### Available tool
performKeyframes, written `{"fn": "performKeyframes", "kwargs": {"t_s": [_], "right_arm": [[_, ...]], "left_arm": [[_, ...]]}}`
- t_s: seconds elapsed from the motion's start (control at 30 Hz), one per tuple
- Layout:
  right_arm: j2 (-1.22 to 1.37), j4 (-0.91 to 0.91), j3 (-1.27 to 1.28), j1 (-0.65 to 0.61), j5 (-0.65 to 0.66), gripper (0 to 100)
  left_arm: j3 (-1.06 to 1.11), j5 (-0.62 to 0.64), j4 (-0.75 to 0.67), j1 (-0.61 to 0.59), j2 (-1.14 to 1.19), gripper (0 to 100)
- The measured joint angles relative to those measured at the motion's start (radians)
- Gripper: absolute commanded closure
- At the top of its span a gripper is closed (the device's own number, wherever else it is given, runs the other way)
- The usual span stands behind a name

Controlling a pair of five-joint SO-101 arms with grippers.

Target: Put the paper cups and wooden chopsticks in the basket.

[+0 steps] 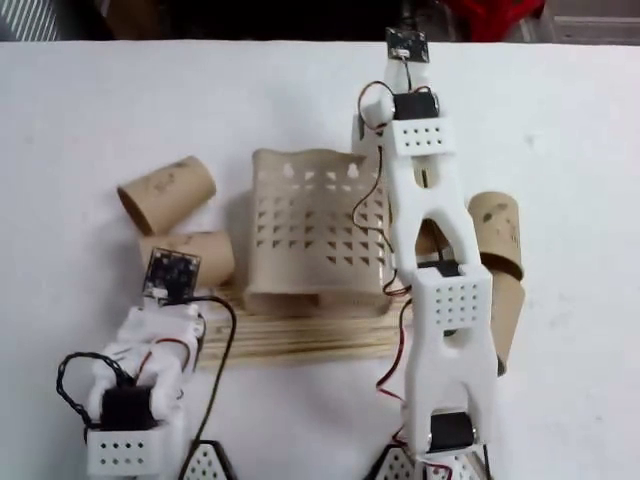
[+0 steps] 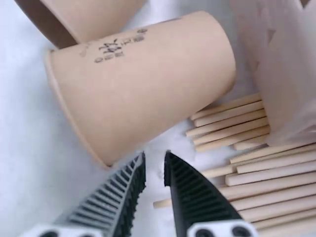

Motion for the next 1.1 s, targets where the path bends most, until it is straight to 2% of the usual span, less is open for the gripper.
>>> {"fn": "performKeyframes", "kwargs": {"t_s": [0.03, 0.37, 0.87, 0.93, 1.1], "right_arm": [[0.000, 0.012, -0.002, 0.000, 0.000, 99.1], [-0.011, 0.101, -0.002, 0.000, 0.041, 98.2], [-0.249, 0.120, -0.051, -0.020, 0.043, 97.7], [-0.255, 0.155, -0.051, -0.020, 0.043, 94.1], [-0.252, 0.198, -0.052, -0.052, 0.043, 77.3]], "left_arm": [[0.000, 0.000, 0.000, 0.000, 0.000, 91], [0.000, 0.000, 0.000, 0.000, 0.000, 91], [0.000, 0.000, 0.000, 0.000, 0.000, 91], [0.000, 0.000, 0.000, 0.000, 0.000, 91], [0.000, 0.000, 0.000, 0.000, 0.000, 91]]}}
